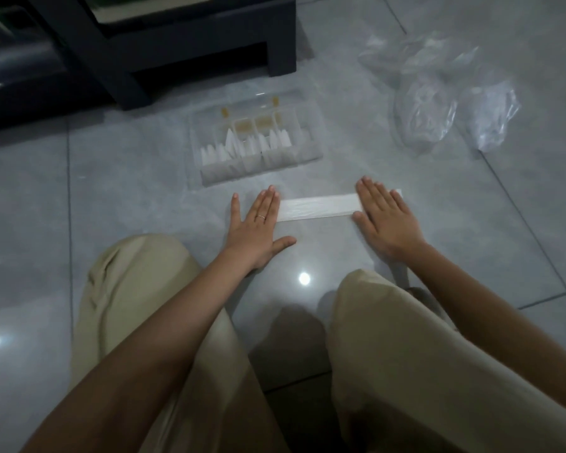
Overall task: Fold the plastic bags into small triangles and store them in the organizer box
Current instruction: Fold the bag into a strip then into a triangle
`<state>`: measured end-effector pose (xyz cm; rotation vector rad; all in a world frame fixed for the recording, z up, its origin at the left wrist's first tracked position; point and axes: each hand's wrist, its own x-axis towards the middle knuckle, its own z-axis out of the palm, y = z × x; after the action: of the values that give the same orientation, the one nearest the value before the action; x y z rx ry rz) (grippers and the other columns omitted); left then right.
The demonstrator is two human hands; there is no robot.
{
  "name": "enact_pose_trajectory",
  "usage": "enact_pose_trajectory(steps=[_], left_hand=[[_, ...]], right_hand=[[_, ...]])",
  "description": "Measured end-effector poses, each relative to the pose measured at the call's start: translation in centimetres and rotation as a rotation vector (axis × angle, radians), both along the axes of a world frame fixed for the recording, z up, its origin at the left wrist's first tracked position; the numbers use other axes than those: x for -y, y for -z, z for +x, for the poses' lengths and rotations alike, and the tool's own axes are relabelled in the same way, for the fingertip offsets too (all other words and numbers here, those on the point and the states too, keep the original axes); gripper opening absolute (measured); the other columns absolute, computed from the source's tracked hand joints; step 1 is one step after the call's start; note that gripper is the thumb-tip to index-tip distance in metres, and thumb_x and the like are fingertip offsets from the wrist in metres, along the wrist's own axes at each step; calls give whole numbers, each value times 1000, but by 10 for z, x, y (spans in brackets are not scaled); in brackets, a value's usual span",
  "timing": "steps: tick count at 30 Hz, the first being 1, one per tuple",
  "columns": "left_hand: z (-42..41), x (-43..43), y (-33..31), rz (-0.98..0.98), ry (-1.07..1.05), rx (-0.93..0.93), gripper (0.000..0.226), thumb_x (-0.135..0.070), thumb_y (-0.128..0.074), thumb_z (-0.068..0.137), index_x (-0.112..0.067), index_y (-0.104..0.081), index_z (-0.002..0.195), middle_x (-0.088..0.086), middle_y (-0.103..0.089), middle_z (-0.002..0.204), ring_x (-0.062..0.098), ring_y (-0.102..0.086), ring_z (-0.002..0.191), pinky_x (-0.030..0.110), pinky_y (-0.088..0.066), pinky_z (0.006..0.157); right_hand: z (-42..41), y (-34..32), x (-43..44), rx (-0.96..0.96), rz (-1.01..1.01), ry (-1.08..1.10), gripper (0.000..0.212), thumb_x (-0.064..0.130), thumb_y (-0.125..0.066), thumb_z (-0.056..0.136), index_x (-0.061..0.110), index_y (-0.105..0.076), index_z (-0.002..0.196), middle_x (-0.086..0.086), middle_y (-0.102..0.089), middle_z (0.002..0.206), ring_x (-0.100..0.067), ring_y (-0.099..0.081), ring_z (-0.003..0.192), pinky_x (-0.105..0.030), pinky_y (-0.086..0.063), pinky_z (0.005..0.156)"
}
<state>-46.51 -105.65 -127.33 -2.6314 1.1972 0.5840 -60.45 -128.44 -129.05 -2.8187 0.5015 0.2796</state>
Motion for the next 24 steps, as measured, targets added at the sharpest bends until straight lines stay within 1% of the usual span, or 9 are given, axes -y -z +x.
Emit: enact_pose_trajectory(steps=[3,5,7,8,10,14,17,20,24], left_hand=[[1,-1,1,-31,-6,-40,87,-66,-19,94,-13,23,149,0,29,157,10,22,145,54,22,109],[2,-5,3,-81,-11,-87,85,-64,-21,95,-15,23,149,0,30,157,9,23,145,54,21,111],[4,-7,2,-124,-24,-130,85,-63,-22,95,-15,23,149,0,31,156,9,24,144,53,22,112],[5,-7,1,-141,-35,-147,86,-63,-23,95,-15,24,149,1,32,155,9,25,144,53,22,112],[3,-5,0,-165,-56,-161,87,-63,-24,95,-15,25,148,2,34,154,10,29,142,51,24,111],[-7,1,-8,-214,19,-108,86,-59,-30,96,-14,18,151,4,31,156,13,32,141,49,24,112],[-17,5,-11,-205,107,-109,82,-56,-31,97,-15,15,152,5,27,158,13,30,142,49,22,113],[-25,9,-9,-172,169,-127,83,-57,-29,97,-15,18,151,4,27,158,9,34,138,48,23,113],[-35,8,-9,-108,200,-130,84,-58,-27,97,-13,21,150,4,27,158,11,30,141,48,24,111]], right_hand=[[-1,-5,5,-50,11,-13,83,63,7,85,20,-2,155,2,0,163,-16,-1,150,-33,6,118],[5,-13,5,-4,7,3,84,62,1,86,17,-18,154,-1,-16,161,-21,-16,147,-38,-4,118],[14,-23,7,88,-9,46,68,59,-20,93,17,-42,142,-5,-40,147,-26,-38,134,-40,-18,113],[19,-26,8,118,-6,69,55,51,-35,96,18,-46,137,-6,-47,140,-28,-44,128,-40,-23,109],[30,-30,8,73,11,95,44,35,-53,93,16,-48,132,-8,-51,131,-30,-47,122,-39,-28,103],[40,-35,3,-85,-44,79,32,27,-54,87,8,-57,113,-12,-53,117,-31,-49,109,-36,-33,92],[32,-32,-9,-30,43,54,22,17,-55,84,7,-57,103,-10,-50,111,-29,-50,101,-32,-37,80],[25,-33,-23,51,208,147,13,11,-56,83,12,-46,91,-4,-48,93,-28,-54,82,-33,-37,63],[15,-32,-39,83,451,297,29,8,-60,82,13,-44,106,-2,-54,81,-20,-52,69,-32,-39,59]])
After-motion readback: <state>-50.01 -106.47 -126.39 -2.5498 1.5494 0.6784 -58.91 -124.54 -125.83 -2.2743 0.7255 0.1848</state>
